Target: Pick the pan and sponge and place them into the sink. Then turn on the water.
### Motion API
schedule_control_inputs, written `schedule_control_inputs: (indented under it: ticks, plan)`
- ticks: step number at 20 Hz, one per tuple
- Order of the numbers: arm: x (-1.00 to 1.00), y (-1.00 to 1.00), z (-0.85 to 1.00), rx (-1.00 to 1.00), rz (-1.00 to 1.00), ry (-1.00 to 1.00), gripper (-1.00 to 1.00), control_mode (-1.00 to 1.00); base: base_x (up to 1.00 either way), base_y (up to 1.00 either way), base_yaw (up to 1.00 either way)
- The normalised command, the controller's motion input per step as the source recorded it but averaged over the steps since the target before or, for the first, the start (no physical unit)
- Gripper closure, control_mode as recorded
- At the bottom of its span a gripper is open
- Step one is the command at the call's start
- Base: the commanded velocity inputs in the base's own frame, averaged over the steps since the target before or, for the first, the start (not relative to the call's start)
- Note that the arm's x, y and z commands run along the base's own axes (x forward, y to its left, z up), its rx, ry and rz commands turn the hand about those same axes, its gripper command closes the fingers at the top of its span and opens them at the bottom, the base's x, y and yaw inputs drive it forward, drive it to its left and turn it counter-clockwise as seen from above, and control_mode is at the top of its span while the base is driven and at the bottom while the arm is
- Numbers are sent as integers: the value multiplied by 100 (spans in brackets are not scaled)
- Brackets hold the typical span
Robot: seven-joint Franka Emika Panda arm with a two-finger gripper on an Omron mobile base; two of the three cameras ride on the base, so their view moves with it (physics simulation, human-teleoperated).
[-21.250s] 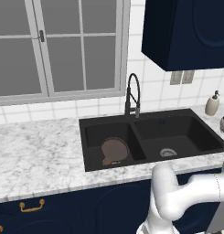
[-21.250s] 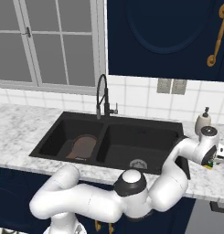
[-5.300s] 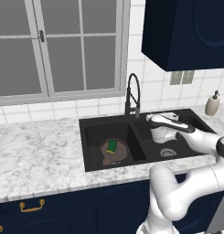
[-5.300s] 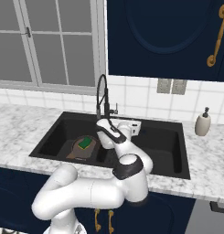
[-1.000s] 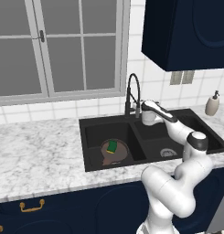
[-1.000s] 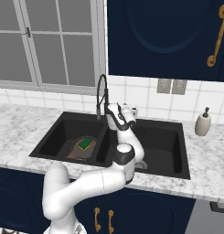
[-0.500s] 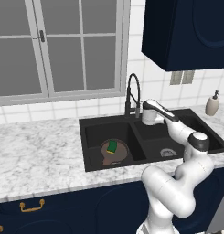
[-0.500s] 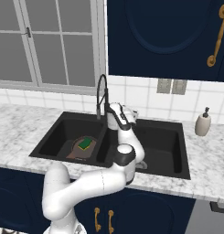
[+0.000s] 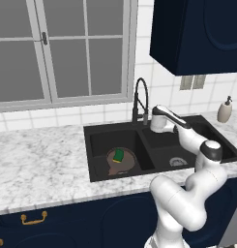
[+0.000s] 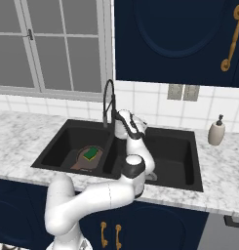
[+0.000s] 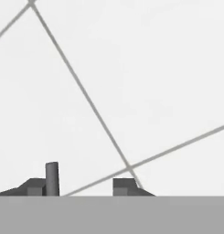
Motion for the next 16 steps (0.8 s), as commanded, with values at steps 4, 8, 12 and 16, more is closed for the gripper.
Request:
schedule_control_inputs:
  ticks: [4,8,12,16]
  plan:
    - [0,-100,-46,21,0,1,100,-100,0,0,0]
    - [0,-100,-51,20,0,3,100,-100,0,0,0]
    - [0,-100,-44,22,0,0,100,-100,0,0,0]
    - [0,-100,-40,22,1,0,100,-100,0,0,0]
